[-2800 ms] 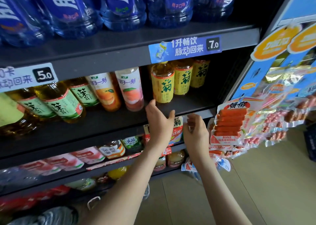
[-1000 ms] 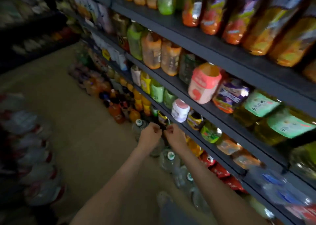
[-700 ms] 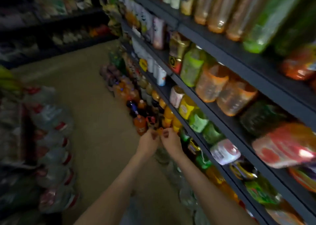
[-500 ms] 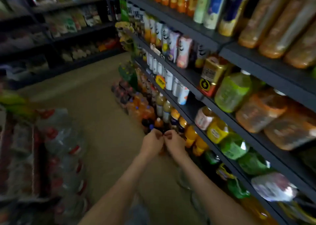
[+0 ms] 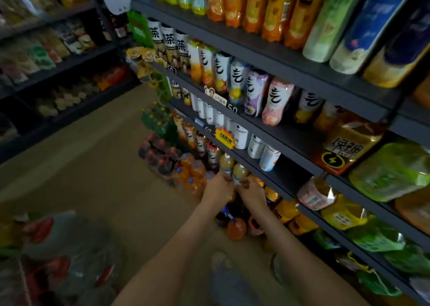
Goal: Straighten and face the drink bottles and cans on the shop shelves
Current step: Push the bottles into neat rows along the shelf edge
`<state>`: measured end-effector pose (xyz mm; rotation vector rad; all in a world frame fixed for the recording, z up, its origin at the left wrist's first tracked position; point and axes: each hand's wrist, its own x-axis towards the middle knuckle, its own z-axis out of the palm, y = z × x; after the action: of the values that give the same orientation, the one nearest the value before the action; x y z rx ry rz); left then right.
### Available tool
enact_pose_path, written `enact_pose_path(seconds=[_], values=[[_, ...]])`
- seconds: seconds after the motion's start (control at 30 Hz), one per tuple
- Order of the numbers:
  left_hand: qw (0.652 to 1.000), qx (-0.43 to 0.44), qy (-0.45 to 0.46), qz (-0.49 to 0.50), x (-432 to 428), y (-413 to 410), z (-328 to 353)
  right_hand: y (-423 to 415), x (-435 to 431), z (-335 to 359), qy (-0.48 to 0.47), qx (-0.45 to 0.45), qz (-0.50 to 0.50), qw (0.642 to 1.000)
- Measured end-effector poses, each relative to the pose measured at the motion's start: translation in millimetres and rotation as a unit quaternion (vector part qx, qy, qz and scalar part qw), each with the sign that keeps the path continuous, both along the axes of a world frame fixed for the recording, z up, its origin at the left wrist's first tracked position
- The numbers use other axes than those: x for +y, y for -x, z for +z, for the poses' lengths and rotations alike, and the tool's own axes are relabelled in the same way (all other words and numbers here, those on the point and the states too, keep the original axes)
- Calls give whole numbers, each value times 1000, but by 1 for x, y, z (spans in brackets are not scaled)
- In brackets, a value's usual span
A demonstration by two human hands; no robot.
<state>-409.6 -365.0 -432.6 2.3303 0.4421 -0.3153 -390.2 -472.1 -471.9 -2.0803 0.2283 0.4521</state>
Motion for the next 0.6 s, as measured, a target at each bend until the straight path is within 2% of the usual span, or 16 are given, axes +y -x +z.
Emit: enact_pose_path(seconds=[0.13,0.23,0.3,0.37,0.47,0.6], values=[[1000,18,17,-14,21,-43,-12,-43,17,-23,-8,18,-35,999],[999,22,-4,-40,36,-76,-23,-71,29,-38,-18,45,-97,994],[997,22,-22,-68,42,-94,-29,-85,32,-52,2,63,-118,991],[996,37,-1,-79,43,-110,-38,-93,29,-70,40,86,-135,986],[992,39,19,-114,41,-137,-60,-103,23,-95,-5,90,-253,963],[964,14,26,-265,32,-171,-110,-133,3,-142,-34,15,-358,933]])
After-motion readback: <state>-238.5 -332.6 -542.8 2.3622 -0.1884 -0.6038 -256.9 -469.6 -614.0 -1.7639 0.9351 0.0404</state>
